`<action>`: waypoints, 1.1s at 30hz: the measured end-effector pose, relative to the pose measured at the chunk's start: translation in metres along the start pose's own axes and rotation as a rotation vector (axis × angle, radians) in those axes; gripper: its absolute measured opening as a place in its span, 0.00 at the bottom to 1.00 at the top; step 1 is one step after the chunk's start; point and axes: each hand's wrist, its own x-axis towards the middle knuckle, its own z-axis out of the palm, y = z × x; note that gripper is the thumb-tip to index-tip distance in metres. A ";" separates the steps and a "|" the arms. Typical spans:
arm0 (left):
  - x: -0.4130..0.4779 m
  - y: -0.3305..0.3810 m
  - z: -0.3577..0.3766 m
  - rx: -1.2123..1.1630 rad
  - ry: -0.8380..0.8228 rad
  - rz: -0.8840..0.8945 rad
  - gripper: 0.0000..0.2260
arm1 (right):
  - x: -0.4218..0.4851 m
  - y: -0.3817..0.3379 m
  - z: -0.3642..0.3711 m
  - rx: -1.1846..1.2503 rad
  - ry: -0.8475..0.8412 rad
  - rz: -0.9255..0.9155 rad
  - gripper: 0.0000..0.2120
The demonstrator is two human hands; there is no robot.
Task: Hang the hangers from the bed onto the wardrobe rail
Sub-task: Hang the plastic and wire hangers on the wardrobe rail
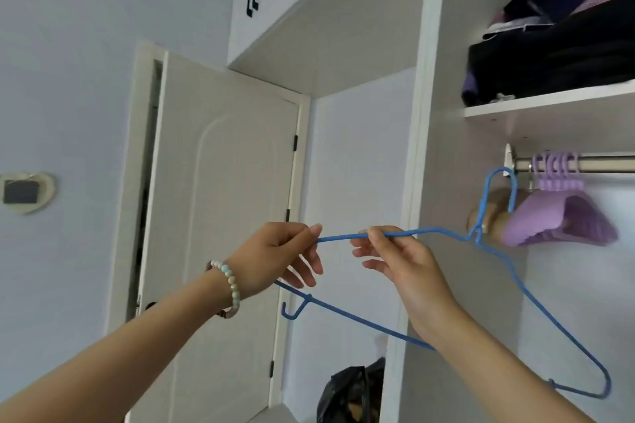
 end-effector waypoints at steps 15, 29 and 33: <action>0.127 0.074 0.239 -0.297 0.077 0.049 0.17 | 0.059 -0.024 -0.197 0.100 0.381 -0.080 0.16; 0.205 0.080 0.327 -0.059 -0.104 0.018 0.08 | 0.115 -0.002 -0.323 -0.104 0.449 -0.017 0.22; 0.212 0.077 0.326 0.056 -0.177 -0.051 0.10 | 0.116 0.004 -0.329 -0.143 0.413 0.007 0.24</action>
